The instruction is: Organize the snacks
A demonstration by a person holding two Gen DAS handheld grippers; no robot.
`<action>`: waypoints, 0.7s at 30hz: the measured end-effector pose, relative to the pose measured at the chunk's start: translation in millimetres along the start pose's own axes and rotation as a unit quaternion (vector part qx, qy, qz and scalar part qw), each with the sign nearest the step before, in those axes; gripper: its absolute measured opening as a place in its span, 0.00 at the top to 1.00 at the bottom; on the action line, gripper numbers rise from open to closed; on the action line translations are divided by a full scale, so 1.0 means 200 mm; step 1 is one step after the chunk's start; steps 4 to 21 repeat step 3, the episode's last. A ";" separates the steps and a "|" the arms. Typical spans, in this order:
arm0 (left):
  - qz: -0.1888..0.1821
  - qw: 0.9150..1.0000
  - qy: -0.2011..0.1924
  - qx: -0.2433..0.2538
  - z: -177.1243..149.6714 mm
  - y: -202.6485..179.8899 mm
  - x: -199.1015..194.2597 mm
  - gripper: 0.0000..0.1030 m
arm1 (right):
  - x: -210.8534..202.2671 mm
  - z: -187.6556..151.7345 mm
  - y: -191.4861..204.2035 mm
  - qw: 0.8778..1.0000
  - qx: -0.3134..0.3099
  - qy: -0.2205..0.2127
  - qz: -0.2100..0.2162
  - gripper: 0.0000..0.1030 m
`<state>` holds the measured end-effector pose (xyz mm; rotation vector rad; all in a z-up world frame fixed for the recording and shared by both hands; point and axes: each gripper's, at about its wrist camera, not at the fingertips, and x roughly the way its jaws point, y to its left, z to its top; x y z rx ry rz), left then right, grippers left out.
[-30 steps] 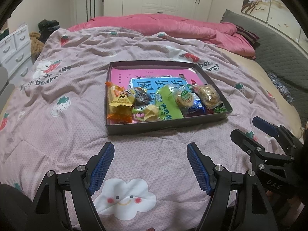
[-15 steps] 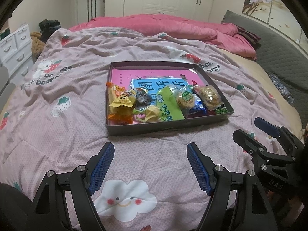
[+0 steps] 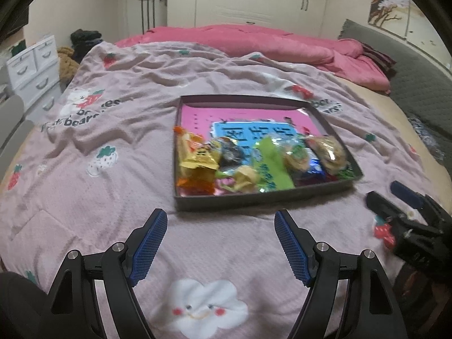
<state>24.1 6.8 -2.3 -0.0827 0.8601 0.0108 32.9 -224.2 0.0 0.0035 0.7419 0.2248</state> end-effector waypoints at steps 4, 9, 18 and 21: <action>0.014 1.000 -0.010 -0.001 0.04 0.04 0.03 0.22 | 0.03 0.03 -0.06 1.000 0.015 -0.001 -0.007 0.15; 0.014 1.000 -0.010 -0.001 0.04 0.04 0.03 0.22 | 0.03 0.03 -0.06 1.000 0.015 -0.001 -0.007 0.15; 0.014 1.000 -0.010 -0.001 0.04 0.04 0.03 0.22 | 0.03 0.03 -0.06 1.000 0.015 -0.001 -0.007 0.15; 0.014 1.000 -0.010 -0.001 0.04 0.04 0.03 0.22 | 0.03 0.03 -0.06 1.000 0.015 -0.001 -0.007 0.15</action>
